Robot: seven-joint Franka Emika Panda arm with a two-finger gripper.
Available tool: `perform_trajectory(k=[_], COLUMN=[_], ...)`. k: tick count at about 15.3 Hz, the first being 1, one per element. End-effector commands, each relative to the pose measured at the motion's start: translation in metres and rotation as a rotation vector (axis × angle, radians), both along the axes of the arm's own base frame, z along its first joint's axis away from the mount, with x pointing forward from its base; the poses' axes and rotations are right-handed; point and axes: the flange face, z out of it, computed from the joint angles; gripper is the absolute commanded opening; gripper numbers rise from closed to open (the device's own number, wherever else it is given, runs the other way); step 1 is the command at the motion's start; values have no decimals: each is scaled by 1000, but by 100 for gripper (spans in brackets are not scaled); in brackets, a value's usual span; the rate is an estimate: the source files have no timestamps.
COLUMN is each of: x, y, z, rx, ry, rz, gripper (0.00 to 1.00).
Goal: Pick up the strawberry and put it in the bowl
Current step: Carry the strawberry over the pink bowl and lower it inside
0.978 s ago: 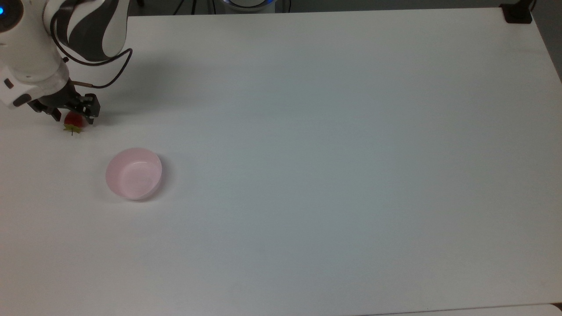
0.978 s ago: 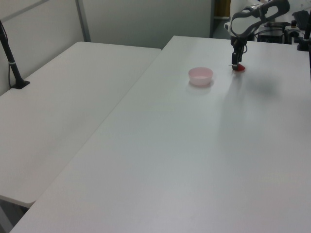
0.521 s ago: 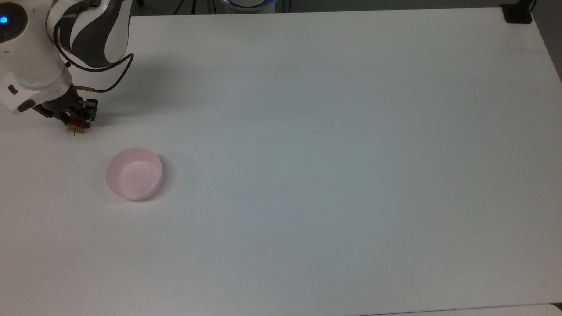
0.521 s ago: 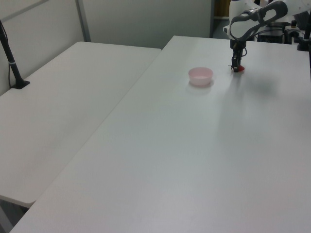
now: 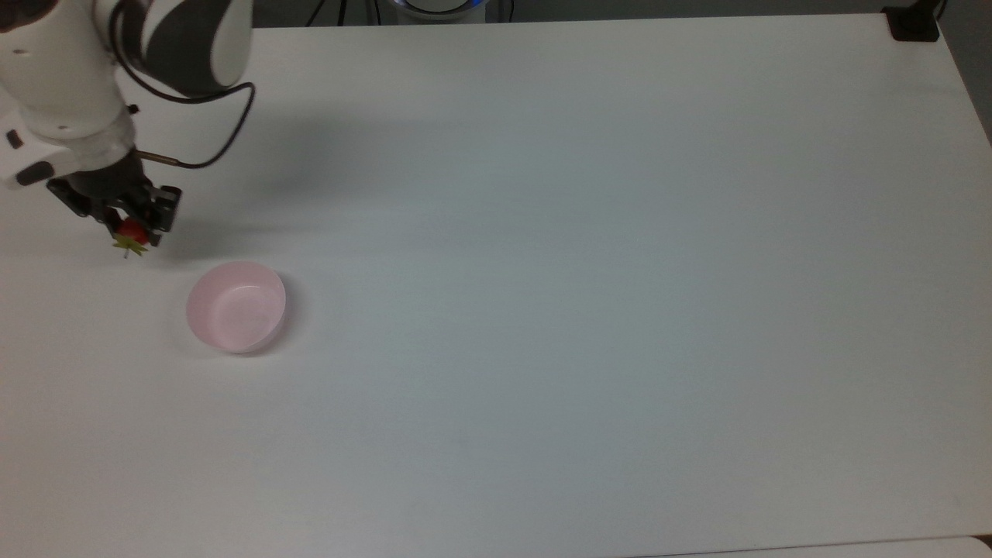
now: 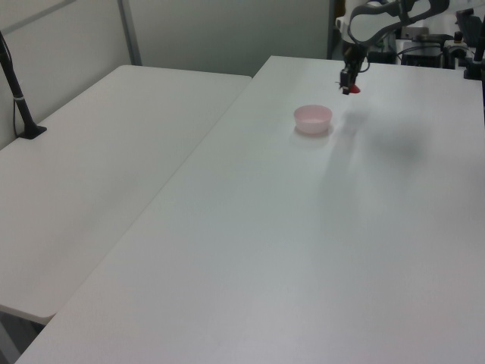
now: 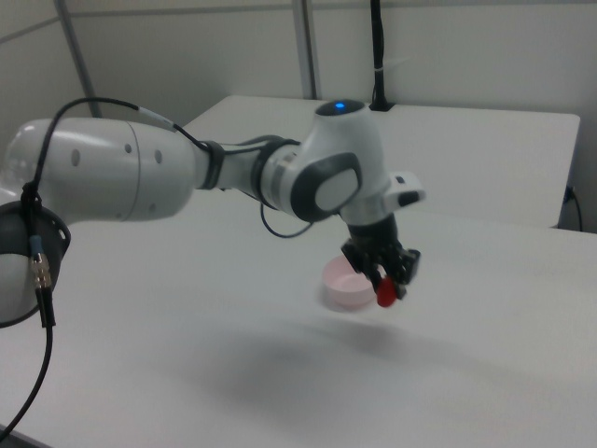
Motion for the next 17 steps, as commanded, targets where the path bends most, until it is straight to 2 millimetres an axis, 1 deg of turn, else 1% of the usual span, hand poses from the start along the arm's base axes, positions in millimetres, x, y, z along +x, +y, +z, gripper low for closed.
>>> perform_trajectory(k=[1, 3, 4, 5, 6, 7, 8, 10, 11, 12, 13, 14, 15, 16, 17], x=[19, 27, 33, 38, 42, 46, 49, 50, 50, 51, 52, 53, 53, 53, 55], y=[57, 75, 87, 92, 95, 98, 102, 104, 107, 110, 114, 119, 121, 122, 129], z=[10, -6, -6, -4, -7, -18, -24, -26, -27, -34, -41, -42, -41, -40, -36], rx=[25, 30, 31, 30, 29, 33, 36, 34, 32, 30, 27, 26, 27, 29, 30], ry=[-49, -40, -68, -109, -137, -144, -151, -156, -151, -142, -132, -130, -130, -132, -136], rz=[-93, -115, -119, -127, -137, -153, -174, -185, -176, -170, -161, -154, -154, -157, -152], gripper=[32, 32, 32, 32, 32, 32, 32, 34, 46, 53, 56, 63, 75, 97, 100])
